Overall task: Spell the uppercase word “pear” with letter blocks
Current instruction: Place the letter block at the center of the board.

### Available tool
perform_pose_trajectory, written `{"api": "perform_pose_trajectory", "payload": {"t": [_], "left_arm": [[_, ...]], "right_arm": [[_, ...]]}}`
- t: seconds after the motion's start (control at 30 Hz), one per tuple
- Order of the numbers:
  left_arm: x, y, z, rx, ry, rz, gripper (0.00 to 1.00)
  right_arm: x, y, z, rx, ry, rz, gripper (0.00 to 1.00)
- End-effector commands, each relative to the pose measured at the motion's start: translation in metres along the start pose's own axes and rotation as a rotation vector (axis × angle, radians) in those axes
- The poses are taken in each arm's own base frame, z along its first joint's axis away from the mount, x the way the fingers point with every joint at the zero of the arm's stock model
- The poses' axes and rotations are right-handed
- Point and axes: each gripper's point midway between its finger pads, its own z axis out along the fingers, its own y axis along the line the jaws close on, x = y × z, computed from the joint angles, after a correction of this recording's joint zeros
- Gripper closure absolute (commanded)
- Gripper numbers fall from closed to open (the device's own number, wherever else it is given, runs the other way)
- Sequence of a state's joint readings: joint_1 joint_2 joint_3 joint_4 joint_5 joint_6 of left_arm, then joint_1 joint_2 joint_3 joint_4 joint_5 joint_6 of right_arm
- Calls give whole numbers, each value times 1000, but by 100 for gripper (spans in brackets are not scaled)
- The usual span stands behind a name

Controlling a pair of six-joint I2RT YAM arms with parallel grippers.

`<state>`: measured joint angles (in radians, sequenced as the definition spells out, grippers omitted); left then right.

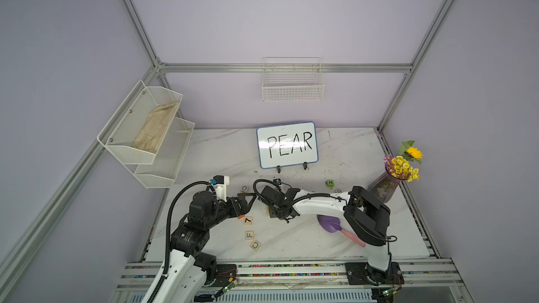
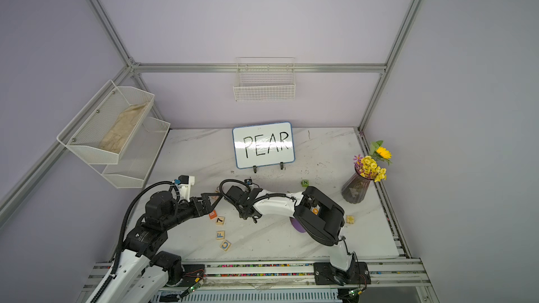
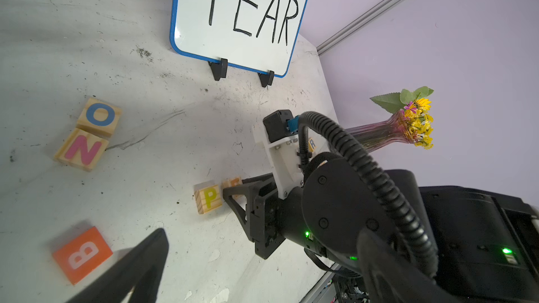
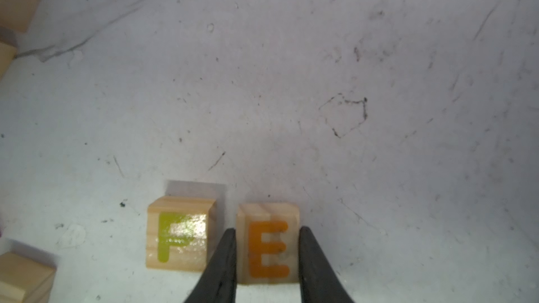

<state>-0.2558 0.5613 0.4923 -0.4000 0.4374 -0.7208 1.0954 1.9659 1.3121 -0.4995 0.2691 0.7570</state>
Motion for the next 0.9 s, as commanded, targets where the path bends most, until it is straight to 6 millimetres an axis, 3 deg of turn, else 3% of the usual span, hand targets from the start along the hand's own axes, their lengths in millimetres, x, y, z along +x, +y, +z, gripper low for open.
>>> {"api": "perform_pose_trajectory", "payload": {"t": [0.0,0.87], "left_arm": [[8,10,2,-23,15,6,0],[7,13,1,-39,5,11,0]], "right_arm": [[4,4,5,5,11,17,74],[9,1,10,30,23,8,72]]}}
